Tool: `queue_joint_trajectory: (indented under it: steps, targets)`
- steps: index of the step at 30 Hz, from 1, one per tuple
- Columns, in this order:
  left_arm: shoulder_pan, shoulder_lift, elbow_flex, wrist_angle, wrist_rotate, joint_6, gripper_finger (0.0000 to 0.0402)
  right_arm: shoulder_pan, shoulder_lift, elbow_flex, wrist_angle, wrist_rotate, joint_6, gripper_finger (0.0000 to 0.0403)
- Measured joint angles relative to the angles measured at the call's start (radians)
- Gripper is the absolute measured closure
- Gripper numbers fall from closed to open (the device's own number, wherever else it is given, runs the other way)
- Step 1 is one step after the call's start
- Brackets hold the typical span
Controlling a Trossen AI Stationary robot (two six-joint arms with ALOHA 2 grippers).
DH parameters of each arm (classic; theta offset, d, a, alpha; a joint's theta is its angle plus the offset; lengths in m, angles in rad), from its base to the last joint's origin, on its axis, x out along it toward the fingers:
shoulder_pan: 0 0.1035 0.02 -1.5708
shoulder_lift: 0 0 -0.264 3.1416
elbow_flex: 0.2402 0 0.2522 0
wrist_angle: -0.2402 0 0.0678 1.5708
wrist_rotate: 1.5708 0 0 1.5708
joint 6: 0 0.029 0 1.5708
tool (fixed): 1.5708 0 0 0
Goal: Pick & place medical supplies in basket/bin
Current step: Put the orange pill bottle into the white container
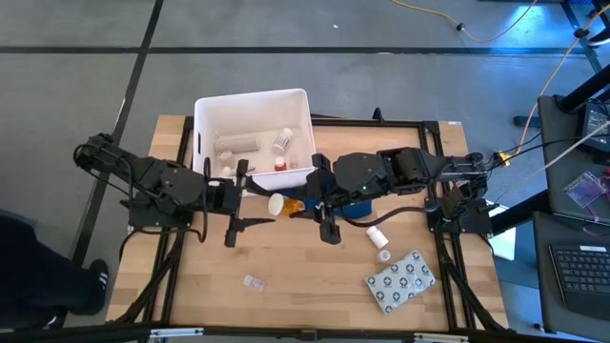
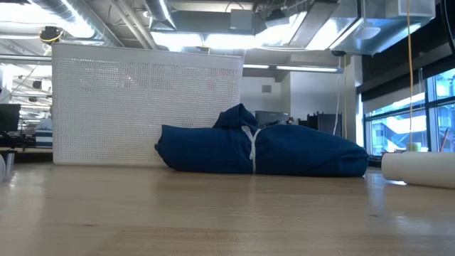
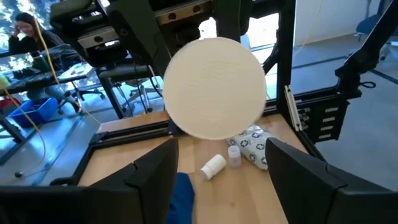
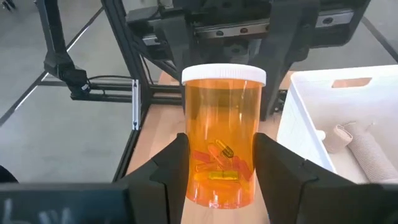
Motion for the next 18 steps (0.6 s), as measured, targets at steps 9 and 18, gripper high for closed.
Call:
queue_joint_trajectory:
  steps: [9,18]
  targets:
    - [0.032,0.001,0.000,0.002,0.028,0.003,0.0167,0.000,-0.002,-0.045,0.007,0.005,0.031,0.0247]
    - [0.032,0.000,0.000,0.017,0.066,0.015,0.0167,0.000,-0.002,-0.046,-0.003,0.005,0.049,0.0247]
